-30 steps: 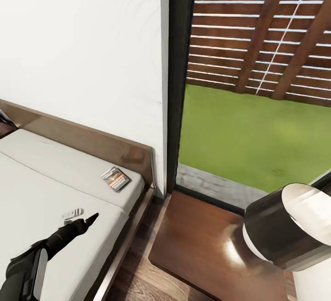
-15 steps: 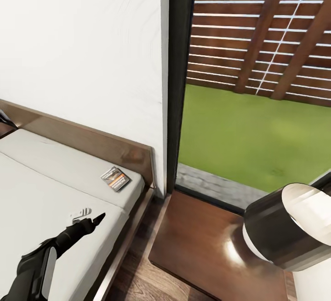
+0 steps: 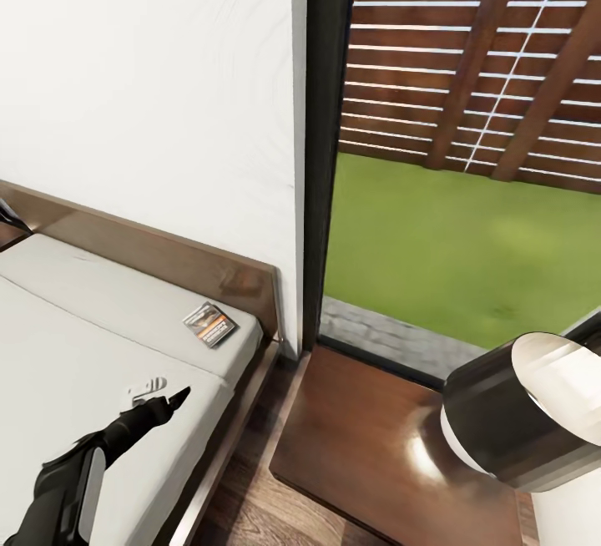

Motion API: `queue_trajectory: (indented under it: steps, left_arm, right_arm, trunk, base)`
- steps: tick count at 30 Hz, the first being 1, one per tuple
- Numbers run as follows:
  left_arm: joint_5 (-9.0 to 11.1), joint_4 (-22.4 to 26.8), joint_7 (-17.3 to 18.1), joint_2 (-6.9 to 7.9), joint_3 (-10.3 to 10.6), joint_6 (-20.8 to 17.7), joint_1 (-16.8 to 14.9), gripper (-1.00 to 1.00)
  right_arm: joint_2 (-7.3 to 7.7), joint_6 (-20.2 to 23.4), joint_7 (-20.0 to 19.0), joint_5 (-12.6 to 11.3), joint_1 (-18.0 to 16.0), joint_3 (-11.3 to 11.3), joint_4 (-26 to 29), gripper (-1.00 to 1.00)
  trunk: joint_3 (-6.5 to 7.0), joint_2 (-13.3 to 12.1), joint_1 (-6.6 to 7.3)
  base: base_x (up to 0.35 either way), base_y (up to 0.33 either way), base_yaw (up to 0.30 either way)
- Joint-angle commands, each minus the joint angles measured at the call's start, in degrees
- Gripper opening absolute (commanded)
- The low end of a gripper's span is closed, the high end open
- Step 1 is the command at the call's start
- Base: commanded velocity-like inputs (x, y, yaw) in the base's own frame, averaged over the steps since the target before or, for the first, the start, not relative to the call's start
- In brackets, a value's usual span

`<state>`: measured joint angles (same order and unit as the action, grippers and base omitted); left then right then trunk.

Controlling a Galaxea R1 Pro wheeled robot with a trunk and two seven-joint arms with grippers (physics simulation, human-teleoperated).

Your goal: In the bedroom, move the book from the bed onto either nightstand, and place the two sandals side by side next to the bed.

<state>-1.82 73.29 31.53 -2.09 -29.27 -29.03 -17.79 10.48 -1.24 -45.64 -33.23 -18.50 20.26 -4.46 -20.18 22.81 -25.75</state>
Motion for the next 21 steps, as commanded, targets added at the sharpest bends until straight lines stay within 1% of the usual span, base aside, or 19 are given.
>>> queue_trajectory:
  steps: [1, 3, 6, 7, 8, 9, 10, 12, 13, 14, 15, 16, 17, 19, 21]
  left_arm:
    - [-0.19, 0.11, 0.35, -0.15, -0.20, -0.47, -0.10, 1.00]
    - [-0.20, 0.56, -0.21, -0.52, -0.18, -0.66, -0.45, 1.00]
    - [-0.21, 1.65, -3.27, -0.85, -0.18, -1.01, -2.74, 1.00]
    - [-0.16, 1.85, -5.76, -0.93, -0.17, -1.11, -4.42, 1.00]
    - [-0.11, 1.77, -10.60, -1.17, -0.14, -1.26, -7.25, 1.00]
    - [-0.11, 1.31, -13.99, -1.62, -0.12, -1.34, -9.08, 1.00]
    - [-0.11, 0.93, -15.58, -1.88, -0.10, -1.36, -9.95, 1.00]
    - [-0.14, -1.61, -20.50, -2.88, 0.39, -1.46, -13.14, 1.00]
    - [-0.13, -2.45, -21.26, -3.10, 0.70, -1.53, -13.92, 1.00]
    - [-0.12, -4.25, -22.36, -3.41, 1.62, -1.97, -15.50, 1.00]
    - [-0.10, -6.12, -23.04, -3.59, 2.71, -3.11, -17.04, 1.00]
    - [-0.09, -7.07, -23.28, -3.65, 3.26, -3.91, -17.72, 1.00]
    - [-0.06, -9.05, -23.59, -3.74, 4.13, -5.72, -18.90, 1.00]
    - [-0.03, -12.02, -23.86, -3.85, 4.94, -7.91, -20.19, 1.00]
    - [0.19, -13.78, -23.97, -3.89, 5.25, -8.76, -20.76, 1.00]
  right_arm:
    - [-0.02, -0.14, -0.33, -0.52, -0.08, 0.48, -0.20, 1.00]
    - [-0.02, -0.19, -0.33, -0.52, -0.08, 0.48, -0.20, 1.00]
    - [-0.02, -0.25, -0.33, -0.52, -0.08, 0.48, -0.15, 1.00]
    - [-0.02, -0.27, -0.33, -0.52, -0.07, 0.48, -0.15, 1.00]
    - [-0.02, -0.31, -0.33, -0.52, -0.06, 0.48, -0.13, 1.00]
    - [-0.02, -0.32, -0.33, -0.52, -0.05, 0.48, -0.12, 1.00]
    - [-0.02, -0.31, -0.33, -0.52, -0.07, 0.48, -0.14, 1.00]
    - [-0.02, -0.29, -0.33, -0.52, -0.05, 0.48, -0.12, 1.00]
    - [-0.02, -0.28, -0.33, -0.52, -0.05, 0.48, -0.14, 1.00]
    - [-0.02, -0.27, -0.33, -0.52, -0.05, 0.48, -0.14, 1.00]
    - [-0.02, -0.27, -0.33, -0.52, -0.08, 0.48, -0.13, 1.00]
    - [-0.02, -0.27, -0.33, -0.52, -0.07, 0.48, -0.13, 1.00]
    - [-0.02, -0.26, -0.33, -0.52, -0.08, 0.50, -0.13, 1.00]
    - [-0.02, -0.26, -0.33, -0.52, -0.06, 0.51, -0.13, 1.00]
    - [-0.02, -0.26, -0.33, -0.52, -0.06, 0.50, -0.12, 1.00]
  trunk:
    - [-0.09, 0.10, -0.03]
    - [-0.09, 0.10, -0.03]
    - [-0.09, 0.10, -0.03]
    - [-0.09, 0.10, -0.03]
    - [-0.09, 0.10, -0.03]
    - [-0.09, 0.10, -0.03]
    - [-0.09, 0.10, -0.03]
    - [-0.09, 0.10, -0.03]
    - [-0.09, 0.10, -0.03]
    - [-0.09, 0.10, -0.03]
    - [-0.09, 0.10, -0.03]
    - [-0.09, 0.10, -0.03]
    - [-0.09, 0.10, -0.03]
    - [-0.09, 0.10, -0.03]
    - [-0.09, 0.10, -0.03]
  base:
    - [0.000, 0.000, 0.000]
    - [0.000, 0.000, 0.000]
    - [0.000, 0.000, 0.000]
    - [0.000, 0.000, 0.000]
    - [0.000, 0.000, 0.000]
    - [0.000, 0.000, 0.000]
    - [0.000, 0.000, 0.000]
    - [0.000, 0.000, 0.000]
    - [0.000, 0.000, 0.000]
    - [0.000, 0.000, 0.000]
    - [0.000, 0.000, 0.000]
    - [0.000, 0.000, 0.000]
    - [0.000, 0.000, 0.000]
    - [0.000, 0.000, 0.000]
    - [0.000, 0.000, 0.000]
